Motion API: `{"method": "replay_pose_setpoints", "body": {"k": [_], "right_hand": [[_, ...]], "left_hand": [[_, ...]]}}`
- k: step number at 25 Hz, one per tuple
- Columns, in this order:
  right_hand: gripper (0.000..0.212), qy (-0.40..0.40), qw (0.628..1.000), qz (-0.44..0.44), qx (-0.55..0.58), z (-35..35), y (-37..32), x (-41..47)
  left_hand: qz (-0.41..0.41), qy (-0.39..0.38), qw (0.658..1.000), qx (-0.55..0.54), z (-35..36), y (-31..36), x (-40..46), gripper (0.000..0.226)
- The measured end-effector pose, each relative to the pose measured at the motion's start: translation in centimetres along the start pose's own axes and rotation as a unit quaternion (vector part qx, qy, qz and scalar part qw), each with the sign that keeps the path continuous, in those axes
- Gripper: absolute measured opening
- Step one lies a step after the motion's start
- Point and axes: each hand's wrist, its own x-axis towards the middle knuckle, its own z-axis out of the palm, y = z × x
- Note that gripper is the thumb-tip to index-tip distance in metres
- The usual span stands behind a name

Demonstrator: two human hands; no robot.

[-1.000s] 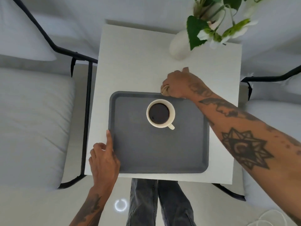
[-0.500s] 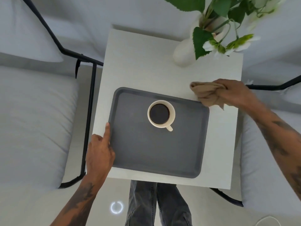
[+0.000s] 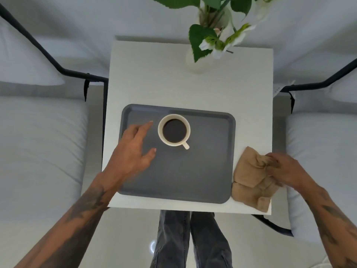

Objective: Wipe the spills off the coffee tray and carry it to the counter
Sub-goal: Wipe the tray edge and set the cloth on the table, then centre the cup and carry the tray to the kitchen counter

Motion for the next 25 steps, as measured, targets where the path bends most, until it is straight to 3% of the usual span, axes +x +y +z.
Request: {"method": "replay_pose_setpoints", "body": {"k": [2, 4, 6, 8, 12, 17, 25], "right_hand": [[0.048, 0.111, 0.993, -0.018, -0.041, 0.4, -1.8, 0.0], [0.058, 0.202, 0.969, -0.140, -0.018, 1.0, -5.4, -0.9], [0.067, 0.157, 0.949, -0.272, 0.029, 1.8, -11.2, -2.5], [0.083, 0.073, 0.942, -0.325, 0.027, 3.6, -15.9, -2.7], [0.101, 0.056, 0.942, -0.330, 0.017, 6.8, -19.4, -1.4], [0.089, 0.089, 0.930, -0.350, 0.068, 8.5, -19.0, -0.4], [0.085, 0.020, 0.918, -0.395, 0.022, 7.5, -16.7, -2.1]], "left_hand": [[0.039, -0.059, 0.997, 0.018, -0.6, 1.1, 1.9, 0.092], [0.059, -0.104, 0.992, 0.027, -0.9, 1.8, 3.4, 0.102], [0.076, -0.119, 0.989, 0.039, -0.8, 1.8, 4.2, 0.105], [0.087, -0.117, 0.988, 0.052, -0.7, 1.5, 4.6, 0.105], [0.098, -0.111, 0.989, 0.021, 0.1, 0.4, 4.9, 0.101], [0.079, -0.093, 0.991, -0.048, 0.7, 0.4, 5.1, 0.093], [0.050, -0.027, 0.996, -0.067, 2.8, 1.7, -0.3, 0.084]]}}
